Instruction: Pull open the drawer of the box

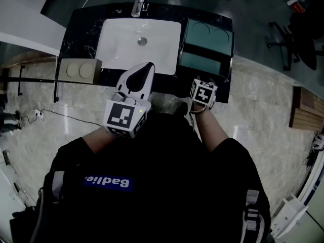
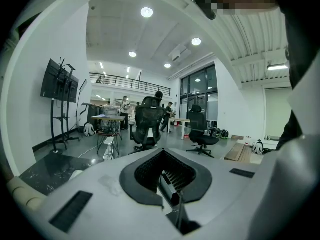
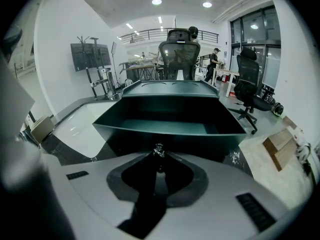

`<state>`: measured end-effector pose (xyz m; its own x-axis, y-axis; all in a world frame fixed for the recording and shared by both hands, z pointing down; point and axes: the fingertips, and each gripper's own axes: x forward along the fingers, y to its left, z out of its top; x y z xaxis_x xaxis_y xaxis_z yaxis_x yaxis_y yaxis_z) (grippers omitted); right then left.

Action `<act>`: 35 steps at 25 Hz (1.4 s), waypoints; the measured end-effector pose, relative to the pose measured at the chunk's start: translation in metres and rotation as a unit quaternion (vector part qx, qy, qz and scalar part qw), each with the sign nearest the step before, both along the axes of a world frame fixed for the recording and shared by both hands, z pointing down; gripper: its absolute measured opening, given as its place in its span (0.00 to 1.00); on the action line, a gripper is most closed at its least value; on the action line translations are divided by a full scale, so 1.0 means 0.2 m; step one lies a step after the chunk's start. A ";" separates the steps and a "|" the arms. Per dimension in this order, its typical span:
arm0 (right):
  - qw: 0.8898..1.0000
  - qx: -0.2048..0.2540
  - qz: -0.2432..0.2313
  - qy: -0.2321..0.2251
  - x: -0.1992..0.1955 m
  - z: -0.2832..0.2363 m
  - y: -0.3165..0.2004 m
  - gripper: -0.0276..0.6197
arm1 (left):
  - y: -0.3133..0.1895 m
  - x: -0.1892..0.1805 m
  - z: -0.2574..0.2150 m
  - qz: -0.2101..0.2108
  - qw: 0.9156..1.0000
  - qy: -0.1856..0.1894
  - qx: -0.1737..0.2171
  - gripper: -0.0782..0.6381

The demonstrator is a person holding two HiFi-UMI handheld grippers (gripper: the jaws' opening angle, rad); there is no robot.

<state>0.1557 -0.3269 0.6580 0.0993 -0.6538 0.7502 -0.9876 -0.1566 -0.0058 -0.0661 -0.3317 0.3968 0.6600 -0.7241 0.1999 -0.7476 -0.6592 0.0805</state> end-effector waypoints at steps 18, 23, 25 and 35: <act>0.999 -0.001 -0.041 -0.013 -0.03 0.00 0.04 0.15 | 0.03 0.09 -0.03 -0.026 1.000 0.016 0.003 0.11; 0.997 -0.003 -0.074 -0.035 -0.06 -0.02 0.08 0.19 | 0.04 0.15 -0.02 -0.037 0.999 0.030 -0.001 0.11; 0.995 0.001 -0.087 -0.044 -0.06 -0.05 0.12 0.19 | 0.06 0.21 0.00 -0.034 0.999 0.028 -0.006 0.11; 0.984 0.076 -0.144 -0.068 0.13 -0.30 0.20 0.19 | 0.15 0.53 0.07 -0.040 0.999 -0.008 -0.010 0.11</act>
